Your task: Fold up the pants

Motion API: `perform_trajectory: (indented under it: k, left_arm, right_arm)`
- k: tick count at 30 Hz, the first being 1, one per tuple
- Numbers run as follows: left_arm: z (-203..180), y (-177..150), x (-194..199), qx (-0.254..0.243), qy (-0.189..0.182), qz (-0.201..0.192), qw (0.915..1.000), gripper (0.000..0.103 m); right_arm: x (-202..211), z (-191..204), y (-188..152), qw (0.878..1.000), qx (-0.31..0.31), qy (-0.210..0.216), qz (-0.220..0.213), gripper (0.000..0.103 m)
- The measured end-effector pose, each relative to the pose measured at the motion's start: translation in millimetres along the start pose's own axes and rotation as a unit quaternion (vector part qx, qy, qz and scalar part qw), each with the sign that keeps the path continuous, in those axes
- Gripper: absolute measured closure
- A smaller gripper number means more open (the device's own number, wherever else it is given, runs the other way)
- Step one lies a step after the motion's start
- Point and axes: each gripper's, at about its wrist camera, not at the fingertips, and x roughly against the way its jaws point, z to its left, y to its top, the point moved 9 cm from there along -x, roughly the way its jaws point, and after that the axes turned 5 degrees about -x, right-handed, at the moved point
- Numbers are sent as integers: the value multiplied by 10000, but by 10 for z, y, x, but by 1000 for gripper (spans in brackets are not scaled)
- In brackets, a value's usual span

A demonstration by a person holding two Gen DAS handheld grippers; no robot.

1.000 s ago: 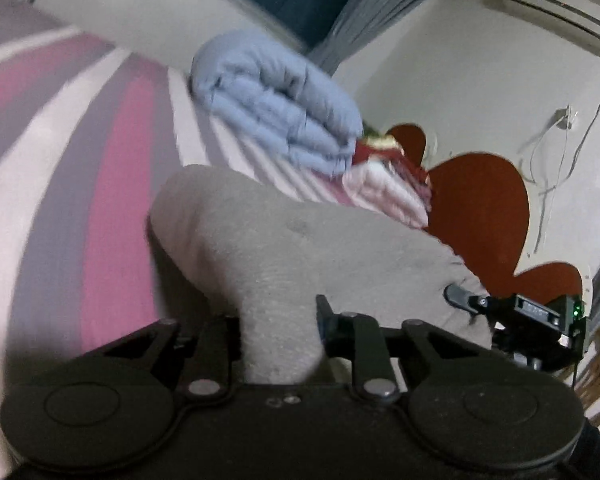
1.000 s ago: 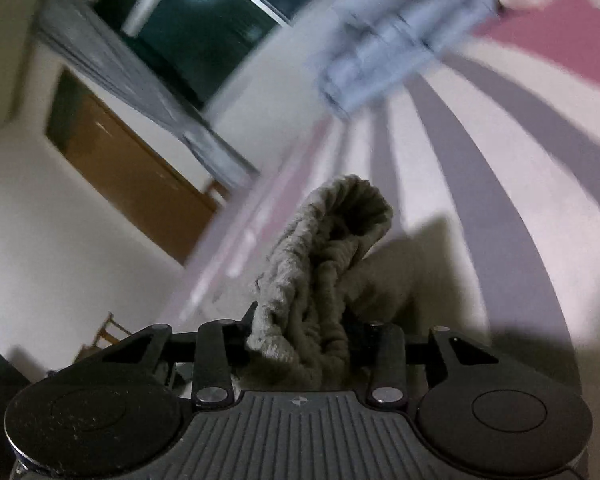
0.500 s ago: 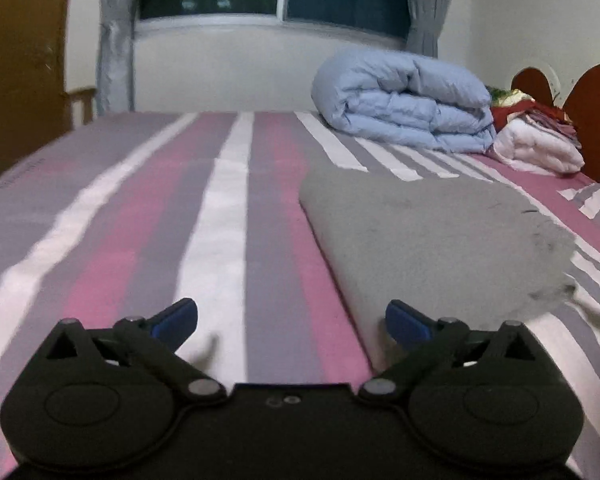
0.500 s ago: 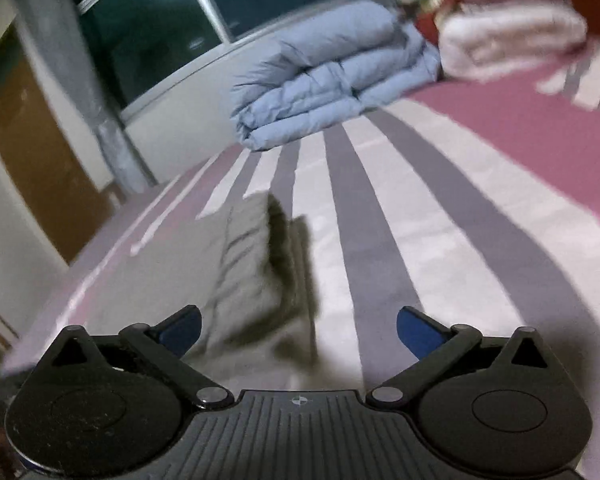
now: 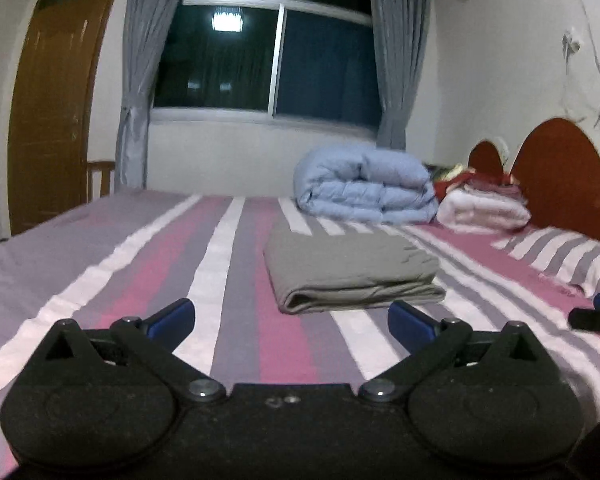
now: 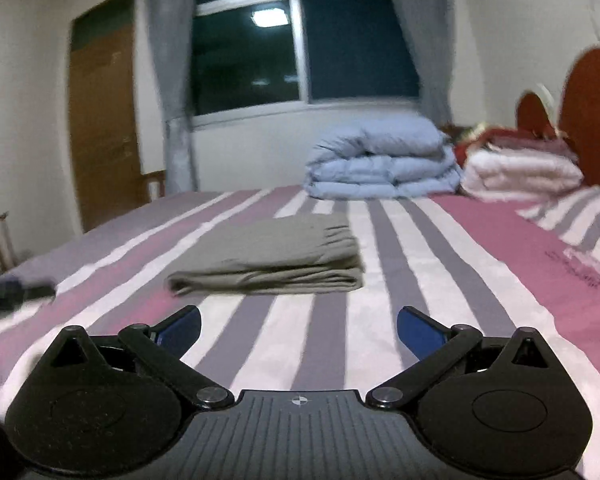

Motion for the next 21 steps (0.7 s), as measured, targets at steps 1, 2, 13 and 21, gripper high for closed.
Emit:
perform_trajectory:
  k: [1,2,13,21]
  left_arm:
    - [-37,-34,31,-1,-15,31,10000,7]
    - [-79,-54,61,-18,-48,35,10000,7]
    - [-228,-122,56,-206,-60,-29,9998,7]
    - [-235,-155,95,-210,-99,-57,9997,7]
  right_arm:
    - [18,40,-28,10000,85,-21,-12,0]
    - [44,84,-50,10000,73,21,28,0]
    - [37,90,-49,9998,-48,38,-168,0]
    - [-18,72,-65,9999,-100,66,-67,0]
